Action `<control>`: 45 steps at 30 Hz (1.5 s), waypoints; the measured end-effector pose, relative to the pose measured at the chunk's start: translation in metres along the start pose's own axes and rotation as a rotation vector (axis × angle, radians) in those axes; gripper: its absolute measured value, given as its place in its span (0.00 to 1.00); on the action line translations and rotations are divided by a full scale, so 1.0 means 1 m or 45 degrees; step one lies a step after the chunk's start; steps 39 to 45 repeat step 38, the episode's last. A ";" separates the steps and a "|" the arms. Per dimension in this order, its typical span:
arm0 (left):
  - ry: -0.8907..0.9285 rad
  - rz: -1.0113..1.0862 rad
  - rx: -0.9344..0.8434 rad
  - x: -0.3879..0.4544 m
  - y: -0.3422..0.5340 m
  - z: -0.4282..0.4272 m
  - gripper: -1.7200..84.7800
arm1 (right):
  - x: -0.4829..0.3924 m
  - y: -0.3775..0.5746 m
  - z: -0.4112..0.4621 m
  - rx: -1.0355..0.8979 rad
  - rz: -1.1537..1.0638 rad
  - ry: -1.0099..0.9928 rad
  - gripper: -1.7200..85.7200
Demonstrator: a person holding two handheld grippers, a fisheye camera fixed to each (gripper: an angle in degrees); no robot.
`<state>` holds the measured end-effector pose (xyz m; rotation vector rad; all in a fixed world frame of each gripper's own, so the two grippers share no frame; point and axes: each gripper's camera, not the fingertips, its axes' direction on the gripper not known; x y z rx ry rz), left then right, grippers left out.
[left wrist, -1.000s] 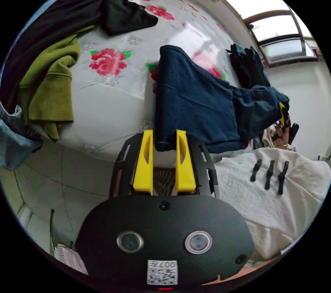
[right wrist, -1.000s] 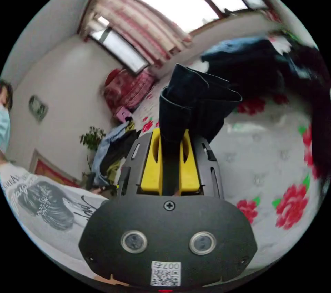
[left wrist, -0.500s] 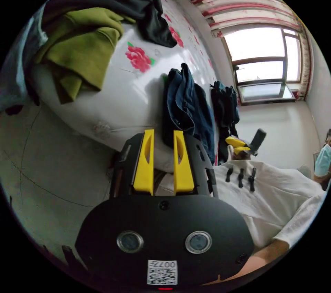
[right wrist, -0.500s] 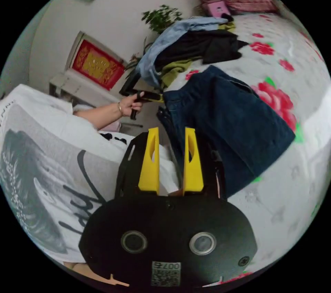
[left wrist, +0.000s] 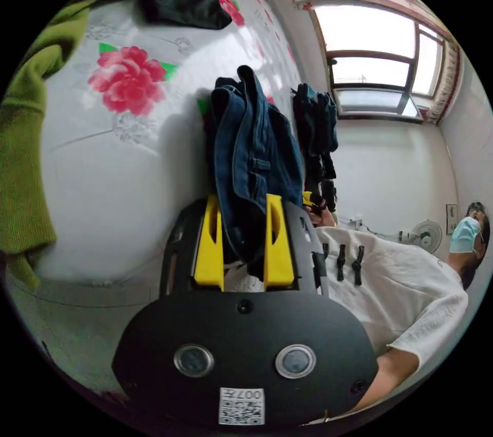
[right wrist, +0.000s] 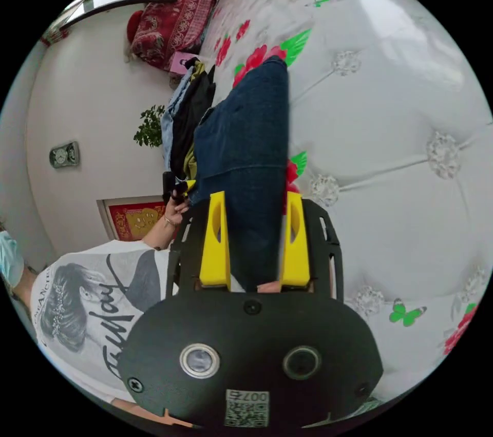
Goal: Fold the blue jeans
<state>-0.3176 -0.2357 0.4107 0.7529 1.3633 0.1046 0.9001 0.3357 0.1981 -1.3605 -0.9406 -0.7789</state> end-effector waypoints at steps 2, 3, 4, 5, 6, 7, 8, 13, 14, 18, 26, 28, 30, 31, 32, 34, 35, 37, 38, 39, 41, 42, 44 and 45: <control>-0.104 0.014 -0.084 0.008 -0.010 0.008 0.10 | -0.004 -0.005 0.011 -0.029 0.002 0.002 0.12; -0.119 0.030 -0.090 0.013 -0.011 0.008 0.10 | -0.008 -0.008 0.014 -0.065 -0.013 0.031 0.11; -0.117 0.054 -0.087 0.022 -0.012 0.007 0.09 | -0.010 -0.008 0.014 -0.073 -0.025 0.042 0.10; -0.089 0.089 -0.068 0.034 -0.013 0.005 0.09 | -0.015 -0.006 0.009 -0.055 -0.060 0.037 0.09; -0.076 0.108 -0.059 0.041 -0.014 0.005 0.09 | -0.020 -0.002 0.000 -0.015 -0.087 -0.013 0.09; -0.057 0.154 -0.047 0.058 -0.016 0.008 0.09 | -0.024 0.000 -0.005 0.010 -0.098 -0.031 0.08; -0.050 0.213 -0.053 0.077 -0.021 0.014 0.08 | -0.033 0.004 -0.016 0.059 -0.135 -0.043 0.08; -0.008 0.445 -0.131 0.162 -0.072 0.065 0.08 | -0.074 0.015 -0.093 0.244 -0.283 0.054 0.06; 0.029 0.510 -0.144 0.187 -0.091 0.083 0.08 | -0.083 0.016 -0.121 0.300 -0.313 0.089 0.06; 0.143 0.725 -0.149 0.279 -0.158 0.137 0.08 | -0.126 0.020 -0.237 0.521 -0.434 0.249 0.06; 0.028 1.003 -0.116 0.518 -0.331 0.288 0.08 | -0.198 -0.023 -0.428 0.911 -0.460 0.598 0.06; -0.164 1.004 -0.155 0.529 -0.352 0.331 0.08 | -0.189 -0.046 -0.452 0.957 -0.345 0.703 0.06; -0.390 1.002 -0.255 0.514 -0.355 0.376 0.04 | -0.161 -0.066 -0.459 1.019 -0.148 0.939 0.07; -0.504 0.980 -0.339 0.490 -0.345 0.400 0.02 | -0.152 -0.067 -0.456 1.022 -0.105 0.976 0.07; -0.543 0.981 -0.398 0.461 -0.325 0.415 0.02 | -0.134 -0.064 -0.440 1.045 -0.075 0.991 0.07; -0.558 0.975 -0.463 0.409 -0.281 0.421 0.01 | -0.112 -0.051 -0.399 1.042 -0.156 0.923 0.07; -0.580 0.930 -0.479 0.371 -0.248 0.415 0.01 | -0.100 -0.041 -0.362 0.984 -0.202 0.905 0.07; -0.655 0.810 -0.471 0.317 -0.194 0.392 0.01 | -0.083 -0.027 -0.298 0.833 -0.222 0.924 0.07; -0.733 0.703 -0.428 0.284 -0.157 0.369 0.01 | -0.074 -0.016 -0.252 0.703 -0.213 0.941 0.07; -0.733 0.703 -0.428 0.284 -0.157 0.369 0.01 | -0.074 -0.016 -0.252 0.703 -0.213 0.941 0.07; -0.733 0.703 -0.428 0.284 -0.157 0.369 0.01 | -0.074 -0.016 -0.252 0.703 -0.213 0.941 0.07; -0.733 0.703 -0.428 0.284 -0.157 0.369 0.01 | -0.074 -0.016 -0.252 0.703 -0.213 0.941 0.07; -0.733 0.703 -0.428 0.284 -0.157 0.369 0.01 | -0.074 -0.016 -0.252 0.703 -0.213 0.941 0.07; -0.733 0.703 -0.428 0.284 -0.157 0.369 0.01 | -0.074 -0.016 -0.252 0.703 -0.213 0.941 0.07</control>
